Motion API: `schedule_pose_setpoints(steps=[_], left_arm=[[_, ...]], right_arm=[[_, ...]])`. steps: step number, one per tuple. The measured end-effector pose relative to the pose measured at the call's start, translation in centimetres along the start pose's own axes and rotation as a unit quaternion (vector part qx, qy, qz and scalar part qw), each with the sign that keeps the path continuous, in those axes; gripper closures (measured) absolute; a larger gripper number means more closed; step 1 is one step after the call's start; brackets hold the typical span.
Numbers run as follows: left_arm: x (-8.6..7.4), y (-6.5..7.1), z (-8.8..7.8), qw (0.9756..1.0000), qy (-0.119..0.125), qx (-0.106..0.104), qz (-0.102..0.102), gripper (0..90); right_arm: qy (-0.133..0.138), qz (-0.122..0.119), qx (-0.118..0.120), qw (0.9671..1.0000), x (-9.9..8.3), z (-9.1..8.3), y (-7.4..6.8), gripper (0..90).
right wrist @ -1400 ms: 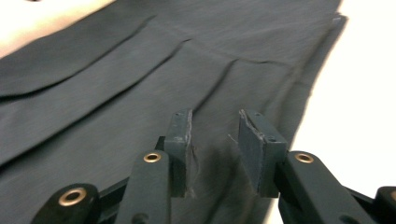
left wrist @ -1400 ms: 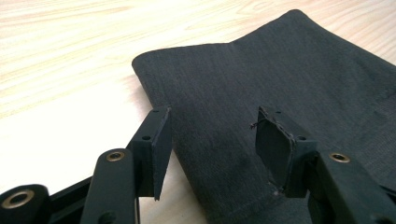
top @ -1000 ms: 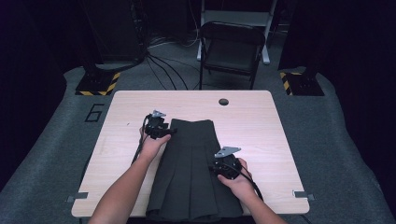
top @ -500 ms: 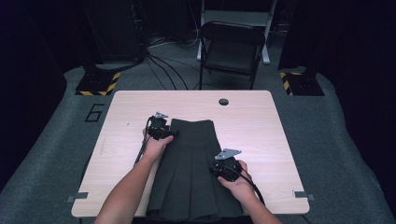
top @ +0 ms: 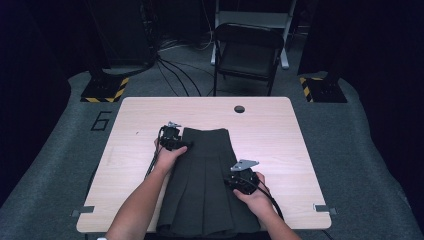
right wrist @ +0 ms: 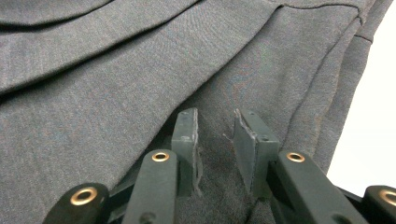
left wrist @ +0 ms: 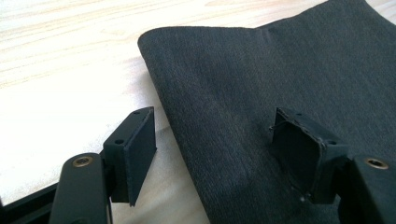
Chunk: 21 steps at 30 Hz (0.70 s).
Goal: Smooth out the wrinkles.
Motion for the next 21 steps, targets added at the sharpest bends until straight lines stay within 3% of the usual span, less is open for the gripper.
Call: schedule_pose_setpoints(steps=[6, 21], left_arm=[[0.2, 0.5, 0.2, 0.9999, 0.006, -0.013, -0.005, 34.2], [1.6, 0.9, -1.2, 0.9997, 0.023, 0.002, -0.004, 59.3]], right_arm=[[0.001, -0.001, 0.001, 1.0, 0.0, 0.0, 0.0, 69.7], [0.002, 0.01, 0.003, 0.9999, -0.1, 0.0, 0.0, 69.7]])
Point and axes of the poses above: each handheld gripper's, and its own axes: z roughly forward along the jaws, x roughly out of its top, y roughly to its right, the point moved 5 cm from there along z, roughly forward along the jaws, and after that the axes turned 13 degrees about z, right-handed, at the moved point
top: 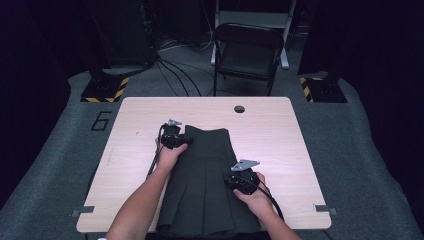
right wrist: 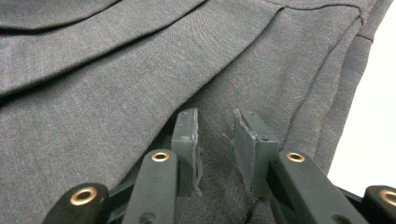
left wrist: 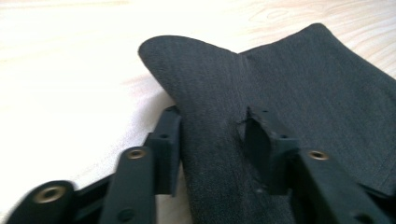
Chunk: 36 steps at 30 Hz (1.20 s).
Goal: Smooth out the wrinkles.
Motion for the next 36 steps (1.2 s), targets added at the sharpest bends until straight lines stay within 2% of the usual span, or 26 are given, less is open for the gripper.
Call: schedule_pose_setpoints(steps=[5, 6, 7, 10, 11, 13, 17, 20, 24, 29, 36], left_arm=[[0.7, 0.6, -0.3, 0.9999, 0.009, 0.007, 0.005, 68.5], [0.8, 0.7, -0.4, 0.9998, 0.006, 0.008, 0.016, 70.5], [0.9, 0.8, -0.4, 0.9998, 0.008, 0.009, 0.016, 73.9], [1.1, 1.0, -0.7, 0.9996, 0.007, 0.006, 0.025, 79.5], [1.2, 1.2, -0.7, 0.9997, 0.014, 0.005, 0.019, 81.3], [1.4, 1.4, -0.9, 0.9996, 0.015, 0.0, 0.025, 83.3], [2.1, 2.3, -1.5, 0.9991, 0.035, -0.007, 0.024, 84.4], [2.8, 3.0, -2.2, 0.9982, 0.05, -0.012, 0.032, 84.7], [3.7, 3.9, -3.3, 0.9966, 0.055, -0.019, 0.059, 84.9], [4.6, 5.1, -4.3, 0.9945, 0.067, -0.026, 0.077, 85.1], [6.0, 5.5, -6.1, 0.9919, 0.09, -0.024, 0.086, 85.3]], right_arm=[[0.005, 0.001, 0.0, 1.0, 0.0, 0.1, 0.0, 69.7], [0.0, 0.001, 0.001, 1.0, 0.0, 0.0, 0.0, 69.7], [0.003, 0.002, 0.002, 1.0, 0.0, 0.1, 0.0, 69.8], [0.003, 0.002, 0.002, 1.0, 0.0, 0.1, 0.0, 69.7], [0.003, 0.001, 0.002, 1.0, 0.0, 0.1, 0.0, 69.7], [0.004, 0.001, 0.003, 1.0, 0.0, 0.1, 0.0, 69.7], [0.008, 0.001, 0.004, 1.0, 0.1, 0.1, 0.1, 69.8], [0.003, 0.003, 0.006, 1.0, 0.1, 0.1, 0.2, 69.8], [0.004, 0.011, 0.008, 0.9999, 0.1, 0.1, 0.2, 69.9], [0.006, 0.012, 0.008, 0.9999, 0.1, 0.2, 0.2, 70.1], [0.004, 0.017, 0.009, 0.9998, 0.1, 0.2, 0.2, 70.2]])
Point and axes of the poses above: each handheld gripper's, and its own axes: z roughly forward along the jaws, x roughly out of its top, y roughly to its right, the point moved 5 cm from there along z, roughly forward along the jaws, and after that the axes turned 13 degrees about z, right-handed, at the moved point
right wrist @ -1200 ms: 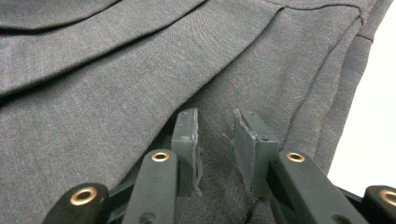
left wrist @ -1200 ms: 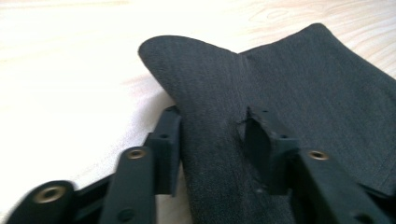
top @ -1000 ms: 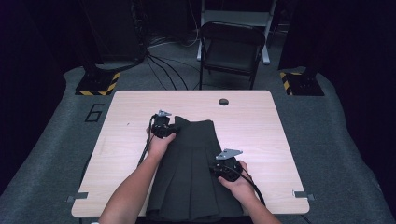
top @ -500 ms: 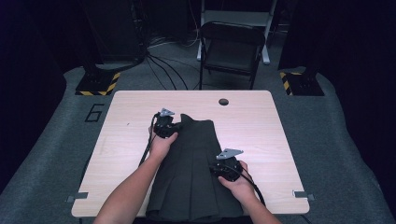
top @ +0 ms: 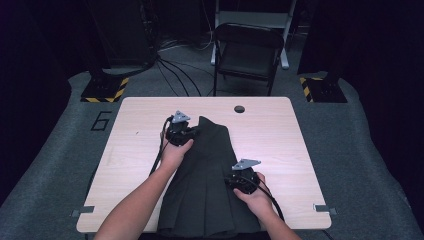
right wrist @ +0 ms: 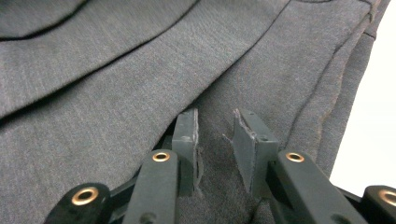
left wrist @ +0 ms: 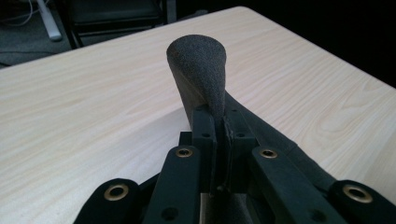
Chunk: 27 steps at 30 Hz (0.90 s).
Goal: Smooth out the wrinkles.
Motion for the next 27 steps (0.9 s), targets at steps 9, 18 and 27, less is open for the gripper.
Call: schedule_pose_setpoints(steps=[9, 18, 27], left_arm=[[0.5, 0.4, -0.3, 0.9999, 0.0, -0.005, 0.012, 85.4], [1.2, -0.4, 0.2, 0.9999, 0.0, 0.003, 0.012, 85.5], [1.7, -1.3, 0.2, 0.9999, 0.003, 0.006, 0.009, 85.4]], right_arm=[[0.003, 0.024, -0.006, 0.9997, 0.7, -0.6, 0.1, 63.3], [0.039, 0.035, 0.062, 0.9967, 2.1, -2.2, -2.5, 56.4], [-0.024, -0.017, 0.025, 0.9992, 0.9, 1.0, -3.2, 55.2]])
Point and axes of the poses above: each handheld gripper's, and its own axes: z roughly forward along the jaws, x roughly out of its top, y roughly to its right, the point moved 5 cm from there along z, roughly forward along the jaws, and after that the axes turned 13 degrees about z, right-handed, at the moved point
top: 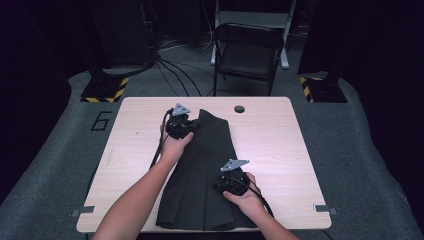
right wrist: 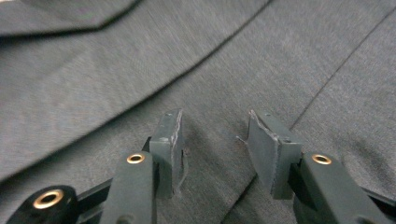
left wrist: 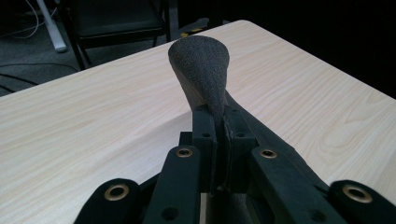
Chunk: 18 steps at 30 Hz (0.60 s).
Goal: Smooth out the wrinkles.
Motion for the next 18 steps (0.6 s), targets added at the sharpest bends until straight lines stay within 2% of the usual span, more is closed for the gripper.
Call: schedule_pose_setpoints(steps=[5, 7, 8, 11, 12, 15, 16, 18], left_arm=[[0.4, -0.1, -0.4, 0.9999, 0.012, -0.005, -0.001, 85.4], [0.5, 0.1, -0.6, 0.9998, 0.015, -0.009, 0.003, 85.4], [0.6, 0.3, -0.8, 0.9998, 0.017, -0.012, 0.006, 85.5], [0.6, 1.2, -1.6, 0.9991, 0.028, -0.028, 0.017, 85.5], [0.6, 1.4, -1.8, 0.9989, 0.032, -0.031, 0.018, 85.5], [0.0, 2.7, -2.6, 0.9977, 0.04, -0.049, 0.025, 85.5], [-0.3, 3.0, -2.8, 0.9974, 0.042, -0.053, 0.026, 85.5], [-0.7, 3.7, -3.1, 0.9967, 0.044, -0.063, 0.027, 85.5]], right_arm=[[0.001, -0.009, -0.012, 0.9999, 0.5, 0.7, 0.3, 56.1], [0.004, -0.002, -0.014, 0.9999, 0.8, 1.1, 0.4, 56.3], [0.001, -0.008, -0.013, 0.9999, 0.9, 1.2, 0.5, 56.5], [0.003, -0.001, -0.011, 0.9999, 1.1, 1.4, 0.6, 57.6], [0.006, -0.006, -0.009, 0.9999, 1.2, 1.4, 0.7, 57.8], [0.005, -0.002, -0.003, 1.0, 0.9, 1.2, 0.7, 58.1], [0.014, -0.003, -0.004, 0.9999, 1.0, 1.3, 0.8, 58.1], [0.014, -0.003, -0.002, 0.9999, 0.9, 1.3, 0.8, 58.1]])
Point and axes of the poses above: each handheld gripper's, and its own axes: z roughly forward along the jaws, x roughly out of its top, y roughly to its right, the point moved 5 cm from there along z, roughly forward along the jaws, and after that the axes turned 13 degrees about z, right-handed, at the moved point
